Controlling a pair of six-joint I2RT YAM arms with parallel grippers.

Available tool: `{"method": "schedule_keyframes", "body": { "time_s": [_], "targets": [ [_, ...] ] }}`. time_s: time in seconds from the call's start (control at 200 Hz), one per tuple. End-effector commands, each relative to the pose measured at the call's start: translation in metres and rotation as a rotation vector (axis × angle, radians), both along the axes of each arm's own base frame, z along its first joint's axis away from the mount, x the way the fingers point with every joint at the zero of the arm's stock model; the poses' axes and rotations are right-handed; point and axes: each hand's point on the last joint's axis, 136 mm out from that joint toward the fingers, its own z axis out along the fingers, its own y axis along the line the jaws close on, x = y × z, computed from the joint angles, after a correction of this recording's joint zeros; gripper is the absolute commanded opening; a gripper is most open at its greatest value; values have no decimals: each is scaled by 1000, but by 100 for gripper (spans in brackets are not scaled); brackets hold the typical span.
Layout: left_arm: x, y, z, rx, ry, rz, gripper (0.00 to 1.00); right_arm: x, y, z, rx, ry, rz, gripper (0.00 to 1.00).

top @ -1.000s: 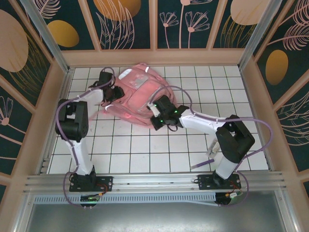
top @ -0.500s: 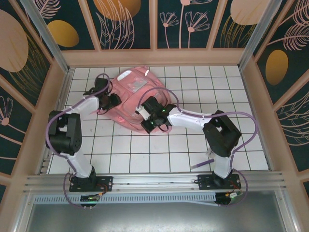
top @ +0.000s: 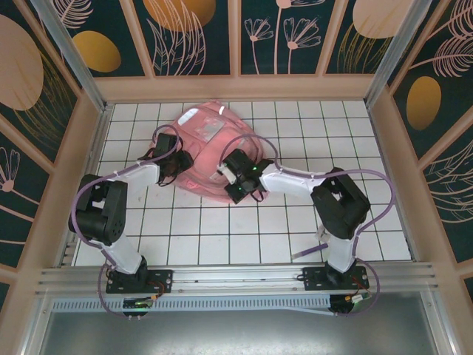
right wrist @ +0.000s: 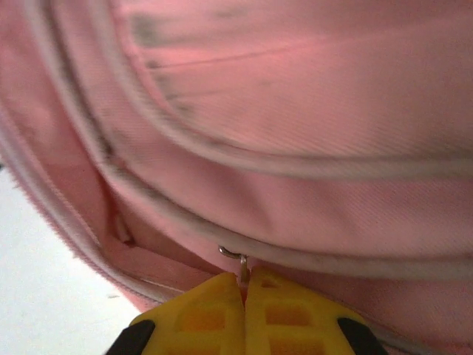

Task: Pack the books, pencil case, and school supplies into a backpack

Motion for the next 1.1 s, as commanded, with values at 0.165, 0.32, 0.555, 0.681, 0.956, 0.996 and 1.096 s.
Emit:
{"method": "schedule_keyframes", "body": {
  "time_s": [0.165, 0.32, 0.555, 0.681, 0.956, 0.996, 1.096],
  "targets": [
    [-65, 41, -90, 203, 324, -108, 30, 75, -115, 18, -139, -58, -363, 0],
    [-54, 38, -91, 194, 320, -144, 31, 84, -110, 12, -185, -73, -324, 0],
    [33, 55, -52, 277, 208, -177, 36, 9, -2, 20, -21, 27, 40, 0],
    [89, 57, -7, 273, 81, -201, 39, -13, 50, 35, 94, 46, 133, 0],
    [53, 29, 45, 23, 122, -133, 40, -11, 88, 28, 139, 53, 180, 0],
    [34, 19, 44, -19, 127, -126, 40, -12, 88, 29, 144, 52, 180, 0],
    [-7, -6, 37, -58, 139, -104, 40, -17, 86, 30, 155, 60, 180, 0]
  ]
}}
